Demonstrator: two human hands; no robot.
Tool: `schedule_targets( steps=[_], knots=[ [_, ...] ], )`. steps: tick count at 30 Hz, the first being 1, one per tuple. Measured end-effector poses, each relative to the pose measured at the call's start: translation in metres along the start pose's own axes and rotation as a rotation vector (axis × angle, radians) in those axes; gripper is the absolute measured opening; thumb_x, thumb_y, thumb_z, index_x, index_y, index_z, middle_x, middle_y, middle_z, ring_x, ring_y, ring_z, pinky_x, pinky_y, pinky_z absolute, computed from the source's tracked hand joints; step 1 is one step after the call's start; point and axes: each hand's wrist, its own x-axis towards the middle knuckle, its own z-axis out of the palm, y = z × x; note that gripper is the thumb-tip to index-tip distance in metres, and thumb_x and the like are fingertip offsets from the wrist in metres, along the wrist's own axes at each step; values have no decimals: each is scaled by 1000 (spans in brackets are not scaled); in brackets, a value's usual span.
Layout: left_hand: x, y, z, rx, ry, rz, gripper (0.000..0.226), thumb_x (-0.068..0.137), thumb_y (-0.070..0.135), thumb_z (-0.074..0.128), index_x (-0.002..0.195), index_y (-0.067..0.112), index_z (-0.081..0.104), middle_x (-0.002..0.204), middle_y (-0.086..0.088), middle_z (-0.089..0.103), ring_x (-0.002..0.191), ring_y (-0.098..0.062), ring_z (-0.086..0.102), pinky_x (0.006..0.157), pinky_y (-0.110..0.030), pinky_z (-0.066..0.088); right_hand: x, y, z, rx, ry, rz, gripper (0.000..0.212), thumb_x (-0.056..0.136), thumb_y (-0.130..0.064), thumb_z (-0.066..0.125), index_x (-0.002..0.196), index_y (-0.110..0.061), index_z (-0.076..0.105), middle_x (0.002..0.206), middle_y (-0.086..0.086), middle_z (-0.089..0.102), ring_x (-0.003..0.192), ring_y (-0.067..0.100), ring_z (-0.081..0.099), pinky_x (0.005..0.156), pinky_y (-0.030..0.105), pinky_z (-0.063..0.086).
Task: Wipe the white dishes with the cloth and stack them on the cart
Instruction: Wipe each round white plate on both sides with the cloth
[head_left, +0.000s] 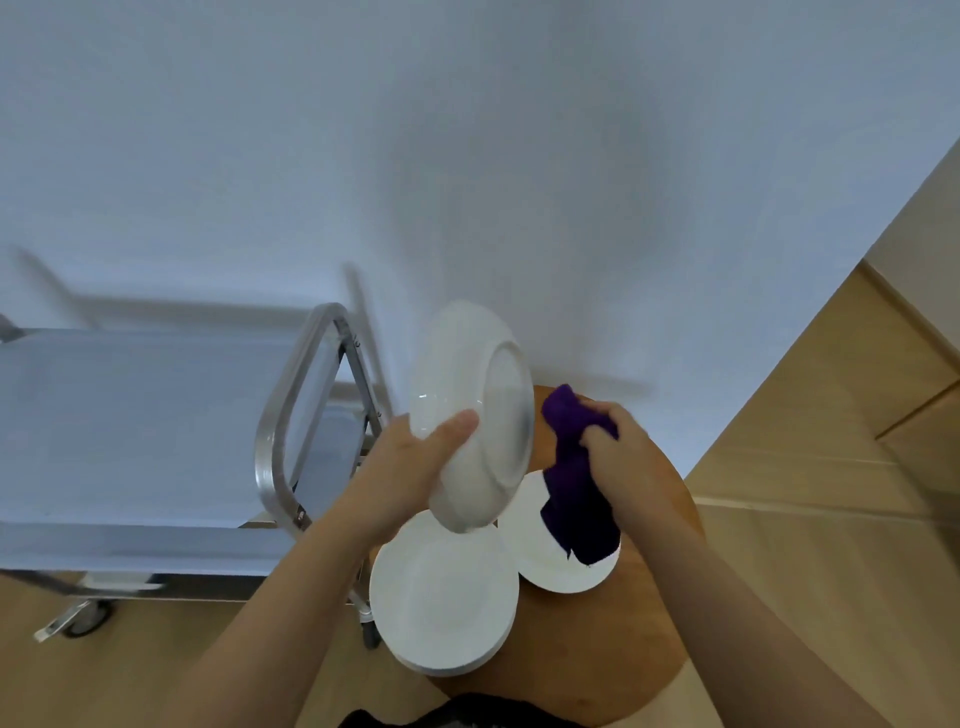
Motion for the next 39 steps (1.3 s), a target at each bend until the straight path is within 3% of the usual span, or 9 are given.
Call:
schedule_targets(
  steps=[2, 6, 12, 18, 21, 24, 27, 32, 39],
  knots=[
    [0, -10, 6, 436, -111, 16, 31, 82, 59, 52, 97, 32, 58, 74, 22, 62, 68, 0, 62, 49, -9, 44, 13, -9, -5, 393, -56, 296, 14, 85, -23, 54, 94, -17, 64, 89, 6, 67, 77, 20, 64, 62, 28, 49],
    [2, -33, 15, 1173, -397, 237, 49, 99, 46, 36, 144, 30, 31, 106, 4, 62, 78, -9, 60, 66, -15, 43, 33, -13, -10, 553, -188, 468, 75, 56, -67, 74, 105, -11, 68, 101, 14, 71, 95, 33, 67, 84, 44, 52],
    [2, -75, 0, 1614, -663, 412, 59, 102, 41, 31, 149, 38, -5, 150, -14, 31, 91, -24, 62, 69, -27, 44, 30, 29, -4, 19, -242, 591, 40, 64, -10, 72, 101, -10, 57, 80, 12, 73, 71, 29, 69, 57, 33, 55],
    [-1, -127, -42, 900, -304, 13, 84, 73, 80, 48, 141, 56, 4, 155, 13, 26, 142, -15, 24, 114, -42, 21, 8, 97, 18, 169, -119, 672, 32, 70, 3, 62, 98, -13, 58, 95, 17, 66, 85, 36, 62, 66, 40, 53],
    [-2, -164, -63, 711, 164, -322, 72, 89, 49, 58, 148, 19, 29, 147, -6, 42, 134, -27, 40, 110, -49, 34, 0, 120, 29, 153, -119, 658, 37, 71, 2, 64, 104, -14, 60, 96, 16, 67, 88, 37, 63, 69, 41, 53],
    [-6, -193, -69, 401, 208, -600, 28, 94, 26, 56, 116, 9, 59, 114, -12, 65, 97, -23, 63, 90, -43, 54, -1, 131, 43, 123, -165, 661, 38, 72, 0, 66, 105, -16, 60, 96, 12, 69, 89, 34, 64, 66, 38, 53],
    [-10, -212, -76, 419, 141, -632, 11, 93, 17, 57, 83, 17, 61, 89, -6, 68, 83, -20, 67, 76, -32, 58, 7, 139, 57, -8, -180, 654, 37, 74, -4, 67, 107, -17, 57, 100, 10, 67, 91, 30, 63, 75, 41, 55],
    [-8, -241, -81, 630, 144, -683, 17, 95, 15, 55, 80, 11, 62, 77, -5, 63, 69, -13, 60, 58, -18, 44, 20, 154, 88, -706, -145, 508, 33, 85, -15, 57, 116, -17, 47, 99, 2, 57, 85, 17, 55, 66, 28, 47],
    [-7, -268, -81, 761, 170, -761, 29, 96, 19, 51, 68, 19, 45, 67, 2, 49, 60, -7, 45, 52, -18, 33, 24, 176, 113, -1034, -184, 463, 34, 91, -20, 54, 123, -19, 42, 93, -4, 49, 77, 14, 53, 61, 24, 46]
  ],
)
